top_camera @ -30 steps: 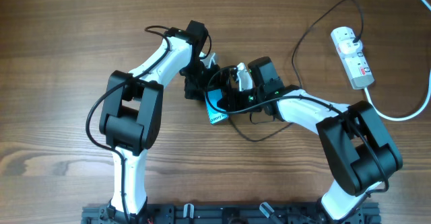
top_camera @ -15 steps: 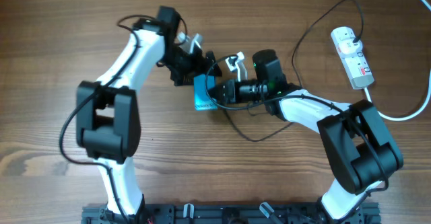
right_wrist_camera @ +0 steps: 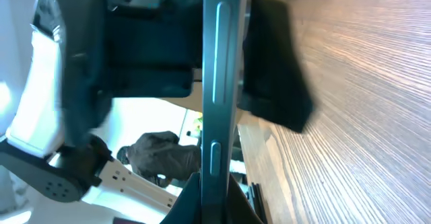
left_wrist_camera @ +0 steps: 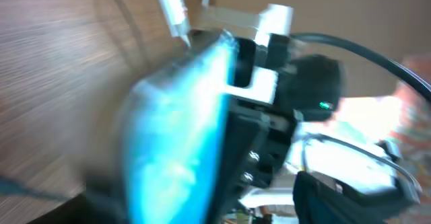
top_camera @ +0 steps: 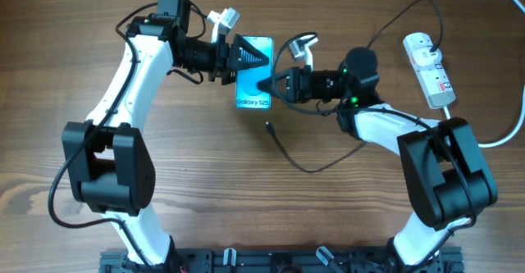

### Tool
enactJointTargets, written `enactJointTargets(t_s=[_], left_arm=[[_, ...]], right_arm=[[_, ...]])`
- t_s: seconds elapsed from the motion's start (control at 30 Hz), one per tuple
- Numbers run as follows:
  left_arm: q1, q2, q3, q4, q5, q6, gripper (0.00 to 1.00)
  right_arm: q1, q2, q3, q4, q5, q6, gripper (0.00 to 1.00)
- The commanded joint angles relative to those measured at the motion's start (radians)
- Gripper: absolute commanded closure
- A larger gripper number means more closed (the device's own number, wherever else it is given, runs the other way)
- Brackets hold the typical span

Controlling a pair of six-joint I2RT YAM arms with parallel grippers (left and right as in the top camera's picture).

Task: Plug charger to phone and switch on socket

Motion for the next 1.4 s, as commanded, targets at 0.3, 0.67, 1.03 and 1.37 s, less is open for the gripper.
enactJointTargets(t_s=[0.3, 0.67, 1.03, 1.37], left_arm=[[0.003, -0.037, -0.002, 0.012, 0.145, 0.05, 0.32], [0.003, -0.037, -0.002, 0.01, 0.146, 0.05, 0.47], [0.003, -0.036, -0.002, 0.01, 0.145, 0.049, 0.82], [0.003, -0.036, -0.002, 0.011, 0.144, 0.049, 0.96]], right_arm=[[-0.009, -0.005, 0.017, -0.002, 0.033, 0.017, 0.96], [-0.021, -0.005, 0.017, -0.081, 0.034, 0.028, 0.96], [-0.021, -0.005, 0.017, -0.08, 0.009, 0.028, 0.96], [-0.021, -0.005, 0.017, -0.08, 0.009, 0.027, 0.68]])
